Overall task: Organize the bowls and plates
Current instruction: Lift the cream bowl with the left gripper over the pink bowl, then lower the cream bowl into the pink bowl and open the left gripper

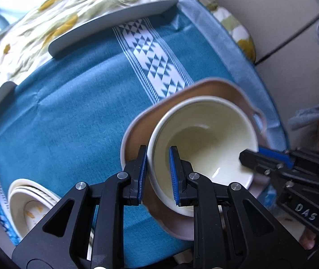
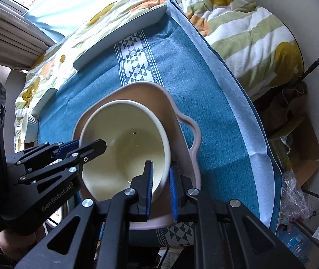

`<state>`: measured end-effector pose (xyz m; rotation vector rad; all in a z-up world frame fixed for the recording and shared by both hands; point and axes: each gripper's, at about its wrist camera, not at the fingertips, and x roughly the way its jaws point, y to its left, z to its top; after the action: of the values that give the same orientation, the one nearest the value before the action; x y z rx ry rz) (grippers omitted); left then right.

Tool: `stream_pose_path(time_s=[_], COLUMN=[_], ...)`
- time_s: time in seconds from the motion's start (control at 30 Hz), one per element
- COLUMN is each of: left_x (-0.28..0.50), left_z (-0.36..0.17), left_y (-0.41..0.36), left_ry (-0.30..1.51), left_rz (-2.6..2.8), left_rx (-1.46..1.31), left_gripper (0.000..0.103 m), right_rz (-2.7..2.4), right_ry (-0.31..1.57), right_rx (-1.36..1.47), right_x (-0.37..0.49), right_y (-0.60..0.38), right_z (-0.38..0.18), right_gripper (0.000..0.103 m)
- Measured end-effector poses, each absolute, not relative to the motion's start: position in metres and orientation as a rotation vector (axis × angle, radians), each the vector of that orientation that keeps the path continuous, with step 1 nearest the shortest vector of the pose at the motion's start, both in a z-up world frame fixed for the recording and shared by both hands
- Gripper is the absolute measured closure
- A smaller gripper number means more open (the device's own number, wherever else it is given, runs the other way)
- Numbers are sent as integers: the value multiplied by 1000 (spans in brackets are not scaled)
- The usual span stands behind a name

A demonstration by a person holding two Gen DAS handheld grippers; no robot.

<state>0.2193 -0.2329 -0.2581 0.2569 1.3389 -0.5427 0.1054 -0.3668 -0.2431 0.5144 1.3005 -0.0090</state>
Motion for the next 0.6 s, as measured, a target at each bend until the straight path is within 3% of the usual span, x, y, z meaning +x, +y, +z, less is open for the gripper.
stream_pose_path(time_s=[0.33,0.6], left_x=[218,208], left_z=[-248,-177], left_y=[-229,-197], left_ry=[1340,1214], left_rz=[-528,-488], left_rx=[246,126], left_gripper=[87,87], right_rz=[-9,66], right_ry=[1280,1175], right_rx=[496,410], right_x=[102,94], right_y=[-367,-362], right_z=[-232,-176], right_gripper=[90,90])
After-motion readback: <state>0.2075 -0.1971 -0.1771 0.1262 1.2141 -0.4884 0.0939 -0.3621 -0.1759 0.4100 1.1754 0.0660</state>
